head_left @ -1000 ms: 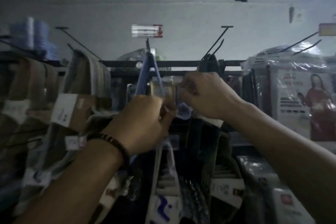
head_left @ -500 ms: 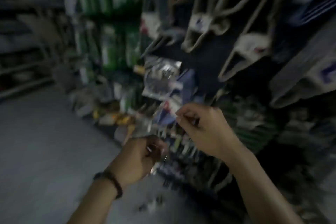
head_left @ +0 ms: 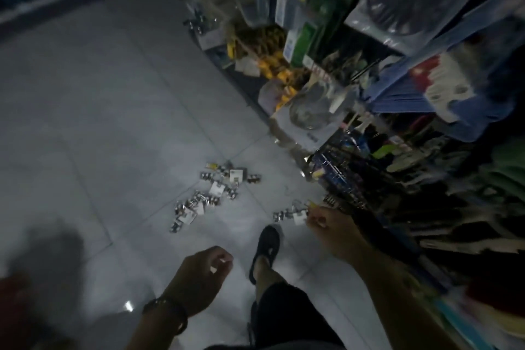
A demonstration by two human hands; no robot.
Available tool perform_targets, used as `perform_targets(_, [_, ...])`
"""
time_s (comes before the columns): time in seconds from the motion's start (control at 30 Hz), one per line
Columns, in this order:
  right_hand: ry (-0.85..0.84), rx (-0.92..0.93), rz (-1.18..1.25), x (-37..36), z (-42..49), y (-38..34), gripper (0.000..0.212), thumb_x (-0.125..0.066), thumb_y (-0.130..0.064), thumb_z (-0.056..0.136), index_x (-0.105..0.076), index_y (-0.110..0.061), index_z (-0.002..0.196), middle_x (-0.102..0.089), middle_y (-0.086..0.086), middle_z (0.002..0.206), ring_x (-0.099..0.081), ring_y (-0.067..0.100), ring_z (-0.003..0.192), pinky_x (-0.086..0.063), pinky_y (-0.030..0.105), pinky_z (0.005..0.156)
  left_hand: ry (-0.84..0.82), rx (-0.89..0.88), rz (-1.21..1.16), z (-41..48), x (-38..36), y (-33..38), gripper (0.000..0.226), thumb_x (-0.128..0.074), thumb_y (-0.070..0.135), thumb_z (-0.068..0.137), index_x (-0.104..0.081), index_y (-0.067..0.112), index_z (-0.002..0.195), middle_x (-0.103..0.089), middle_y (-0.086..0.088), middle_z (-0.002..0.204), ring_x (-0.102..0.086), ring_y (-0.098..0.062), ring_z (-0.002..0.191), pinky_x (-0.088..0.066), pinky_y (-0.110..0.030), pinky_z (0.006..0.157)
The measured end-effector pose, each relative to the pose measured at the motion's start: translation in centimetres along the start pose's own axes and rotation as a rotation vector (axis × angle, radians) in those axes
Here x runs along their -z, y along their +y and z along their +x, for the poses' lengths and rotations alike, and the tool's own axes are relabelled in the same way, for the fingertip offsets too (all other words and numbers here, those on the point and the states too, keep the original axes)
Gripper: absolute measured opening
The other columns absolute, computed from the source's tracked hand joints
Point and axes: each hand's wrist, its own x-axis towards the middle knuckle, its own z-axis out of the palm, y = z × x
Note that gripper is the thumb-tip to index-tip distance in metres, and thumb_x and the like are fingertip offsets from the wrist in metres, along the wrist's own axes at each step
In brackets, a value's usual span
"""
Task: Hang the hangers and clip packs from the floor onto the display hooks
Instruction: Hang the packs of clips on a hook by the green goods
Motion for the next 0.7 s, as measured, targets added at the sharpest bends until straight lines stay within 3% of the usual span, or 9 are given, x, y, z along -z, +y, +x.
perform_targets(0.1, [-0.14, -0.148, 0.031, -3.8, 8.3, 2.1, 0.019, -0.061, -0.036, 0.1, -0.072, -0.021, 0.106, -0.072, -0.005, 0.096, -0.07, 0.017, 0.09, -0.058, 0.034, 0.081, -0.059, 0.017, 0.012, 7.3, -0.2, -1.4, 0.005, -0.066, 0.037, 0.1, -0.069, 0.035, 0.096, -0.075, 0.02, 0.098, -0.068, 0.006, 0.09, -0.046, -0.008, 0.075])
perform_targets(0.2, [-0.244, -0.258, -0.022, -8.3, 17.1, 5.6, 0.028, -0.058, -0.026, 0.103, -0.07, -0.012, 0.124, -0.07, 0.008, 0.118, -0.065, 0.026, 0.112, -0.049, 0.034, 0.1, -0.181, 0.039, 0.038, 16.8, -1.9, -3.0, 0.005, -0.061, 0.036, 0.103, -0.066, 0.038, 0.103, -0.071, 0.021, 0.103, -0.066, 0.005, 0.093, -0.045, -0.01, 0.076])
perform_targets(0.27, [-0.286, -0.298, -0.054, -11.7, 22.9, 8.3, 0.03, -0.059, -0.024, 0.103, -0.069, -0.003, 0.123, -0.07, 0.016, 0.123, -0.065, 0.032, 0.118, -0.05, 0.034, 0.097, -0.241, 0.045, 0.058, 23.8, -4.1, -4.4, 0.012, -0.059, 0.033, 0.104, -0.068, 0.034, 0.111, -0.071, 0.016, 0.108, -0.067, -0.004, 0.1, -0.048, -0.016, 0.081])
perform_targets(0.4, [-0.303, -0.401, -0.091, -18.9, 33.9, 15.1, 0.033, -0.064, -0.02, 0.097, -0.069, 0.006, 0.116, -0.072, 0.025, 0.115, -0.069, 0.037, 0.107, -0.055, 0.045, 0.089, -0.339, 0.073, 0.143, 37.4, -10.7, -8.2, 0.015, -0.054, 0.034, 0.104, -0.068, 0.03, 0.111, -0.074, 0.005, 0.112, -0.069, -0.016, 0.105, -0.056, -0.034, 0.091])
perform_targets(0.5, [-0.318, -0.461, -0.126, -24.2, 41.7, 22.1, 0.039, -0.064, -0.02, 0.095, -0.062, 0.005, 0.126, -0.071, 0.024, 0.116, -0.068, 0.035, 0.106, -0.053, 0.038, 0.077, -0.443, 0.073, 0.235, 46.8, -17.0, -11.3, 0.024, -0.051, 0.036, 0.105, -0.066, 0.025, 0.12, -0.072, 0.001, 0.117, -0.066, -0.018, 0.105, -0.056, -0.036, 0.091])
perform_targets(0.6, [-0.195, -0.504, -0.135, -28.5, 49.0, 29.1, 0.051, -0.064, -0.02, 0.097, -0.05, -0.002, 0.143, -0.06, 0.023, 0.138, -0.06, 0.037, 0.125, -0.053, 0.038, 0.095, -0.518, 0.0, 0.325, 54.9, -23.2, -14.4, 0.025, -0.048, 0.036, 0.108, -0.063, 0.023, 0.123, -0.07, 0.0, 0.117, -0.061, -0.015, 0.098, -0.051, -0.03, 0.084])
perform_targets(0.67, [-0.098, -0.568, -0.164, -31.6, 53.4, 33.7, 0.062, -0.06, -0.017, 0.101, -0.035, -0.001, 0.155, -0.044, 0.027, 0.153, -0.045, 0.041, 0.141, -0.042, 0.045, 0.112, -0.515, -0.028, 0.332, 59.1, -27.4, -16.9, 0.023, -0.047, 0.033, 0.109, -0.063, 0.02, 0.121, -0.07, -0.002, 0.114, -0.063, -0.017, 0.098, -0.055, -0.034, 0.086])
perform_targets(0.7, [-0.054, -0.584, -0.175, -33.1, 55.3, 35.7, 0.063, -0.059, -0.017, 0.1, -0.034, -0.004, 0.157, -0.041, 0.028, 0.153, -0.044, 0.042, 0.142, -0.04, 0.046, 0.113, -0.514, -0.032, 0.328, 60.8, -29.2, -18.1, 0.024, -0.047, 0.032, 0.109, -0.063, 0.019, 0.121, -0.071, -0.003, 0.114, -0.065, -0.02, 0.1, -0.057, -0.038, 0.09])
